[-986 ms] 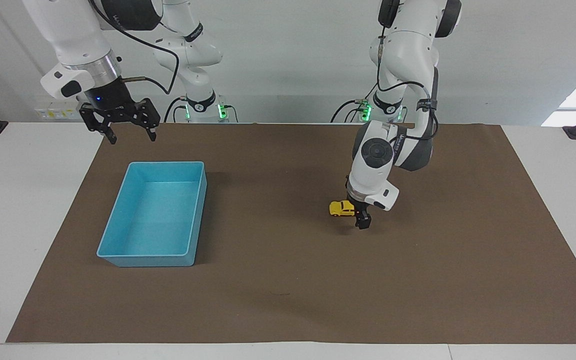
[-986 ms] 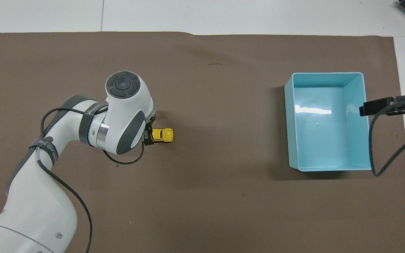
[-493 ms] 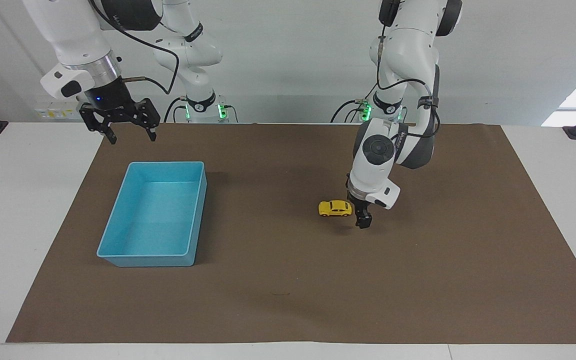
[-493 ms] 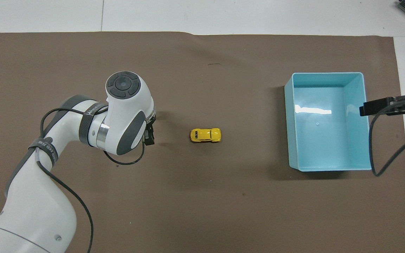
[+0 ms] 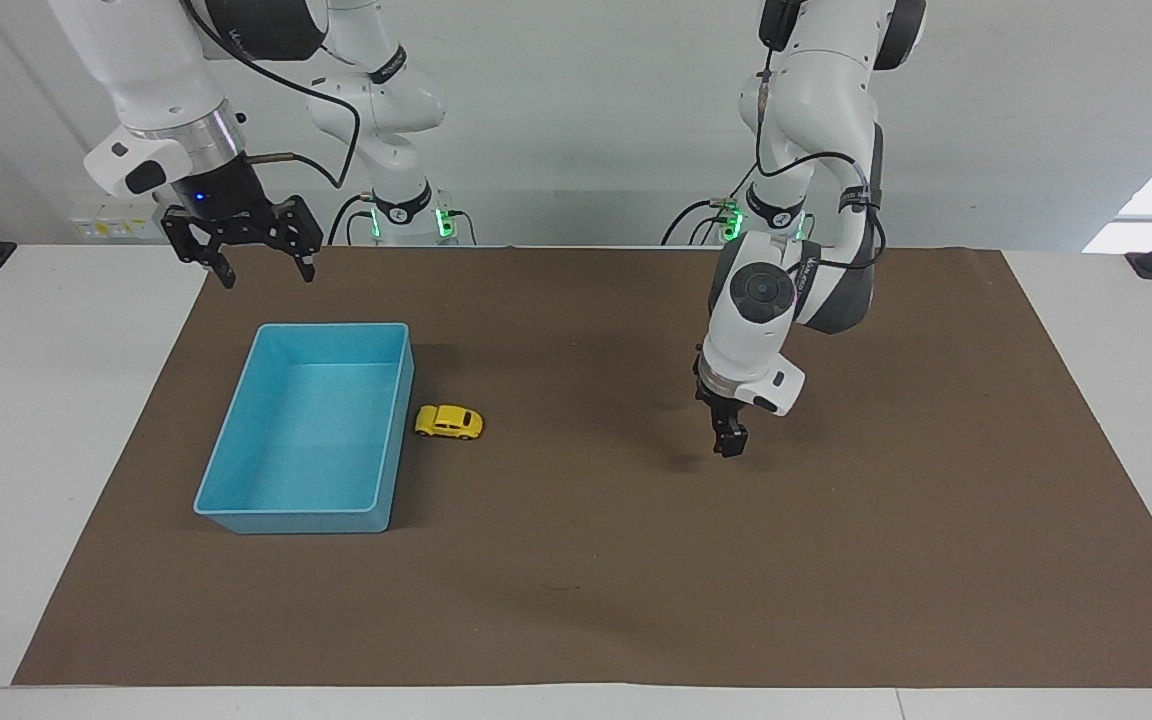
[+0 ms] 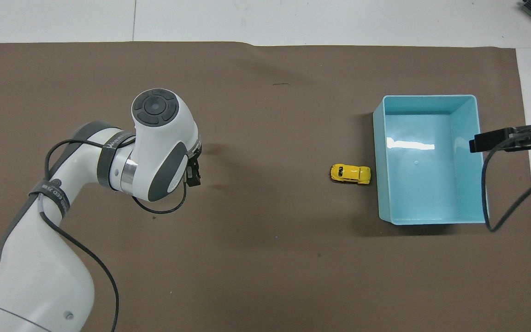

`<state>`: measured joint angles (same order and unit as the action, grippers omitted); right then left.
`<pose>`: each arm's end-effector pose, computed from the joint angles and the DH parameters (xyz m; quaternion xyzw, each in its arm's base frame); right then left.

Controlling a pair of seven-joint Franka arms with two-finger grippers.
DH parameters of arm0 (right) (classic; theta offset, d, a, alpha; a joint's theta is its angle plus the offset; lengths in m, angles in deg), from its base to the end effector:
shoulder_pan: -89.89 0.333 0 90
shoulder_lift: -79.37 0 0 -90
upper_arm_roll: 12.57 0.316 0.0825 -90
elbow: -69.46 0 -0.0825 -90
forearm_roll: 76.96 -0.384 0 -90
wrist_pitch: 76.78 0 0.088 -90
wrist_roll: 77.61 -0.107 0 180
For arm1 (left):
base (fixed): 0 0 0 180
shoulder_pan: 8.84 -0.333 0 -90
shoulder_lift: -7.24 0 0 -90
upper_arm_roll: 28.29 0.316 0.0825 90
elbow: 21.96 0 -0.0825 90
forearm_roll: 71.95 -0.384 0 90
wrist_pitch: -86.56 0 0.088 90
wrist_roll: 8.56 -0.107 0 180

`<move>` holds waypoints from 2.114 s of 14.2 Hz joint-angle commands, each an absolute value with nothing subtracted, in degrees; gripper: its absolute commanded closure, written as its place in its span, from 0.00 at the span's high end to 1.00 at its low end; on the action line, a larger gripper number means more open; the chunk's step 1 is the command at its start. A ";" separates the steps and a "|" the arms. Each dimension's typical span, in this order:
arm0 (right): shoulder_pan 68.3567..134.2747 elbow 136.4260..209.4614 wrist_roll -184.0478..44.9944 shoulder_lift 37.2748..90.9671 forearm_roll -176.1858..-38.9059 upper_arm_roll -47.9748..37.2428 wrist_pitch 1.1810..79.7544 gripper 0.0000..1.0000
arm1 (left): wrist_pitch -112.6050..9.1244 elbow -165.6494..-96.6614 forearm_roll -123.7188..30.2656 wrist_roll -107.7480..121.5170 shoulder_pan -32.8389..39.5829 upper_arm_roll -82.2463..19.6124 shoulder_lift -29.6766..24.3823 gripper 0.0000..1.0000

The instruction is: Wind up and store yellow beetle car

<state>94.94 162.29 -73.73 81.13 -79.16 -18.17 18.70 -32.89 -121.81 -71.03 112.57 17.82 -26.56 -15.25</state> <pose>0.5542 -0.0024 0.6268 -0.9987 -0.0279 -0.0392 0.0192 0.5867 -0.2754 0.3465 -0.6653 -0.7462 0.0084 0.0237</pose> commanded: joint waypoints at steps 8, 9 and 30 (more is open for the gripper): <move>94.29 162.62 -74.45 81.92 -80.30 -18.46 17.71 1.00 | -31.05 -121.54 -71.95 91.32 11.20 -26.80 -7.89 1.00; 94.29 162.62 -74.62 81.92 -80.30 -18.28 17.09 1.00 | -30.17 -121.02 -71.95 87.81 10.15 -26.88 -7.53 1.00; 99.11 165.52 -31.85 84.03 -79.07 -13.80 17.44 1.00 | -18.65 -120.31 -71.86 1.24 -10.42 -26.80 3.01 1.00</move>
